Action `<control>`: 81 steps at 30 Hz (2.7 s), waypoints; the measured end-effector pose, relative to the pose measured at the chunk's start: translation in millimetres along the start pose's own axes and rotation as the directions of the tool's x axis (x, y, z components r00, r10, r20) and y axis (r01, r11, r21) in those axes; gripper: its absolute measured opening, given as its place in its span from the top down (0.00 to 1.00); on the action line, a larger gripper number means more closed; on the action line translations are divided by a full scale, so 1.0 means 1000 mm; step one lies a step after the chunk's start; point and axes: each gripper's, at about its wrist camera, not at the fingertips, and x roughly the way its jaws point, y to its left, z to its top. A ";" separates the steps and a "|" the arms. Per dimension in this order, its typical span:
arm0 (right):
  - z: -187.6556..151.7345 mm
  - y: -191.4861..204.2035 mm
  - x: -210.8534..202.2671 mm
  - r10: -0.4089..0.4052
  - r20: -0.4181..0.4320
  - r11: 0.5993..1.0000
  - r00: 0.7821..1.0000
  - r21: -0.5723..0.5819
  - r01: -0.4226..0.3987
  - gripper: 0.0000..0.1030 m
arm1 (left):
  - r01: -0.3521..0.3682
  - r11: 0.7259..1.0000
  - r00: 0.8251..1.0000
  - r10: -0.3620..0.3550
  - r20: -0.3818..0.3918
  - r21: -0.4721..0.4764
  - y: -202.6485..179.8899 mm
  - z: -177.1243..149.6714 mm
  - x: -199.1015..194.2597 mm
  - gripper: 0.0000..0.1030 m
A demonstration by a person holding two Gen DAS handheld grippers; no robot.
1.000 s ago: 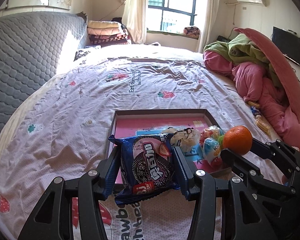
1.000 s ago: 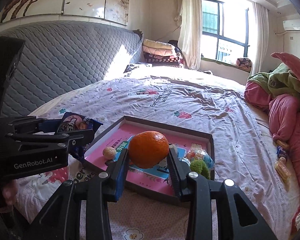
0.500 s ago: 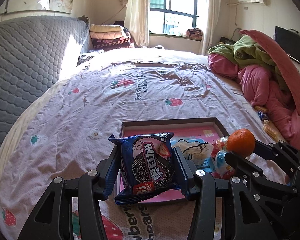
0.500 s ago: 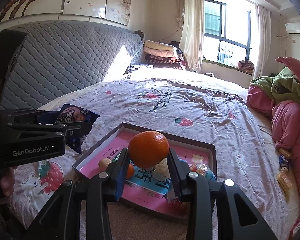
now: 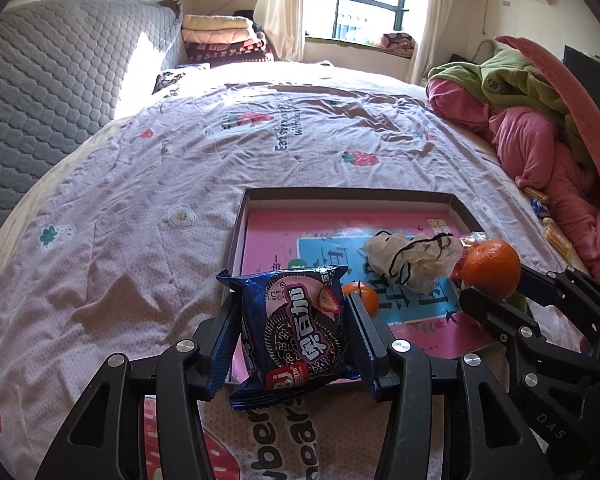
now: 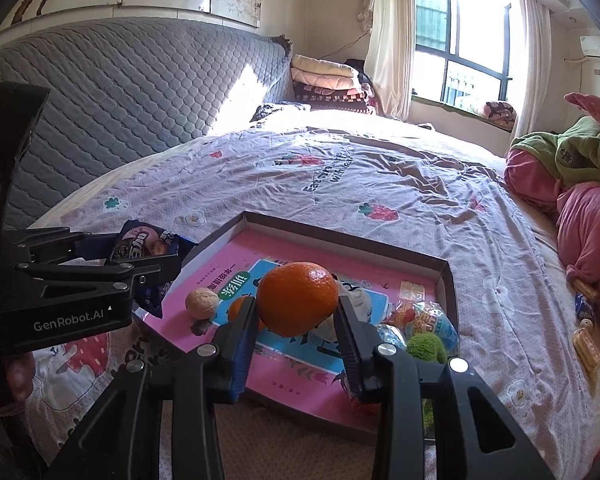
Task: Organize objects
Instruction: 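Lower the orange into the tray beside the other orange and open the right gripper, then lower the snack packet into the tray beside the walnut and open the left gripper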
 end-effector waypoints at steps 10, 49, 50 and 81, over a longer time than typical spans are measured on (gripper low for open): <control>-0.015 0.001 0.027 0.020 -0.070 1.000 0.997 0.000 -0.020 0.62 | 0.021 1.000 0.999 -0.021 -0.032 0.005 -0.004 -0.015 0.024 0.49; -0.030 0.002 0.069 0.050 -0.156 0.999 0.986 0.017 -0.048 0.62 | 0.051 0.999 0.996 -0.052 -0.069 -0.019 -0.001 -0.017 0.064 0.49; -0.030 0.002 0.069 0.052 -0.157 0.999 0.986 0.017 -0.050 0.62 | 0.051 0.999 0.996 -0.052 -0.069 -0.019 -0.001 -0.017 0.065 0.49; -0.024 0.000 0.064 0.038 -0.143 0.999 0.989 0.030 -0.034 0.50 | 0.029 0.999 0.997 -0.032 -0.071 -0.035 0.003 -0.010 0.064 0.48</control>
